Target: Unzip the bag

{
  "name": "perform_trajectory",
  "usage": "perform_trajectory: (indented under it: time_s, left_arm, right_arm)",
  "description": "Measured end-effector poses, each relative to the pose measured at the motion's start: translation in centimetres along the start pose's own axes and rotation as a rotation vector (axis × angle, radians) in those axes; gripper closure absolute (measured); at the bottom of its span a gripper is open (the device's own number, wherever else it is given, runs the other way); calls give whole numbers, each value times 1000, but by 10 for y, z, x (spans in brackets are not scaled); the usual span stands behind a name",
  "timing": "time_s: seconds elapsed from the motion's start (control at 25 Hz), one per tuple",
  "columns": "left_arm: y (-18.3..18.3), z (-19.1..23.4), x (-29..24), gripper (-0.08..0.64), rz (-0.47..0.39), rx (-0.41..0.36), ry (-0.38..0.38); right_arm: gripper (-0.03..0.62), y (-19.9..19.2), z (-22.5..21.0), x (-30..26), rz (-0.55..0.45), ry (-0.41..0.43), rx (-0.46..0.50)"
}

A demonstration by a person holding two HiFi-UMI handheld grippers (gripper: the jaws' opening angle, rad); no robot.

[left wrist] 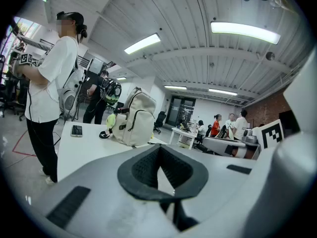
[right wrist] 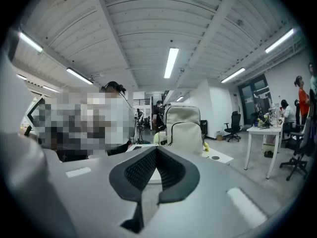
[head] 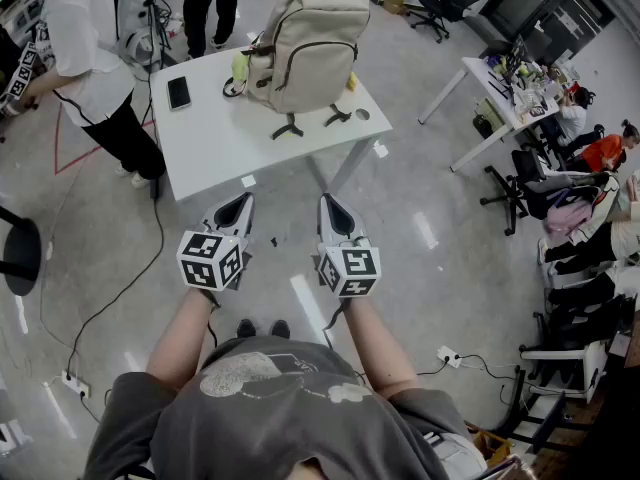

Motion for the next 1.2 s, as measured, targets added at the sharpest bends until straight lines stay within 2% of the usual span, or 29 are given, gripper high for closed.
perform_trajectory:
  time_s: [0.2,0.6,0.76,0.96,1.2]
  left_arm:
    - [5,-6,5,555,-35,19,7]
    - [-3,-11,14,555,-10,30,-10]
    - [-8,-10,18,555,0,28,-18]
    - [-9,-10,22,555,-30,37,-70]
    - [-19,2,33,555,-16,51,-85]
  right_arm:
    - [594,7,3,5,1,7,38]
    - [594,-2,3,21,1,-19,1]
    - [594,-1,11,27,-27,-7,6]
    - [592,3,27,34,-85,42,13]
    - [592,-9,42,30,-65,10,10]
Point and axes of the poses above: the fingertips, and each gripper's own axes: x backward along the fingers, z to its left, y out of its top, the point moved 5 cm from there along x, backward along the fingers, and after that the axes turned 13 degrees about -x, right-handed, at the moved point
